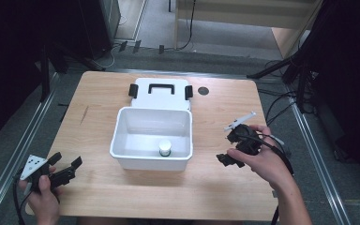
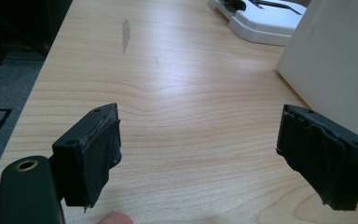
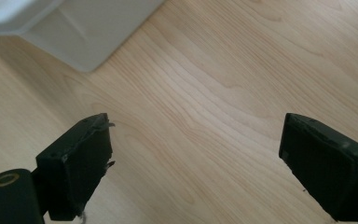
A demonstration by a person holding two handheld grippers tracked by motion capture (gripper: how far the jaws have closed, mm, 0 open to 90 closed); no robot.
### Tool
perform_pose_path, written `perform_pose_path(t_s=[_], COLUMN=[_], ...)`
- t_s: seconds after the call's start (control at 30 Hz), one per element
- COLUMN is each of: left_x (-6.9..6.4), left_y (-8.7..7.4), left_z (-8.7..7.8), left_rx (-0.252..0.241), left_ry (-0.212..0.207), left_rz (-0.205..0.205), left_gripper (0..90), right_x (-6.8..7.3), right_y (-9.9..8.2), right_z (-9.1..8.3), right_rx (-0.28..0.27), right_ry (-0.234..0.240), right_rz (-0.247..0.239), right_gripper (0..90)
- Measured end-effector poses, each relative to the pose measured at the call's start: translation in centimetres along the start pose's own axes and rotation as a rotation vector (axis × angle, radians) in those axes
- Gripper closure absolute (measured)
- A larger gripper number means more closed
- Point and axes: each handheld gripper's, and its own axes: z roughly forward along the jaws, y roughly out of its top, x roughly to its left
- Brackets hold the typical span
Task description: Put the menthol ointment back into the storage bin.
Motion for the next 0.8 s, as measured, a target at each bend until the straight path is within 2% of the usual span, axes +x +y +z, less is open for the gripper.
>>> perform_pose_path(t_s=[0.07, 0.27, 0.43, 0.6, 0.7, 0.8], left_x=[-0.1, -0.1, -0.1, 0.1, 0.1, 0.0], left_y=[0.0, 0.0, 0.0, 0.0, 0.0, -0.1], left_z=[0.0, 0.0, 0.0, 0.0, -0.1, -0.1], left_rx=[0.002, 0.001, 0.007, 0.003, 0.006, 0.006], left_ry=[0.002, 0.002, 0.002, -0.004, -0.008, -0.007], left_rz=[0.003, 0.009, 0.006, -0.010, -0.009, -0.005], left_gripper=[14.2, 14.2, 14.2, 14.2, 14.2, 14.2], right_x=[-0.5, -1.8, -2.6, -3.2, -3.5, -3.8], right_y=[-1.4, -5.2, -8.8, -11.3, -13.0, -14.4], right_z=[0.4, 1.9, 3.6, 5.0, 6.0, 6.5], right_rx=[-0.020, -0.089, -0.147, -0.198, -0.231, -0.274], right_ry=[-0.004, -0.003, -0.031, -0.051, -0.062, -0.068], right_rz=[0.025, 0.062, 0.104, 0.132, 0.162, 0.171], right_gripper=[9.5, 9.5, 9.5, 9.5, 9.5, 9.5])
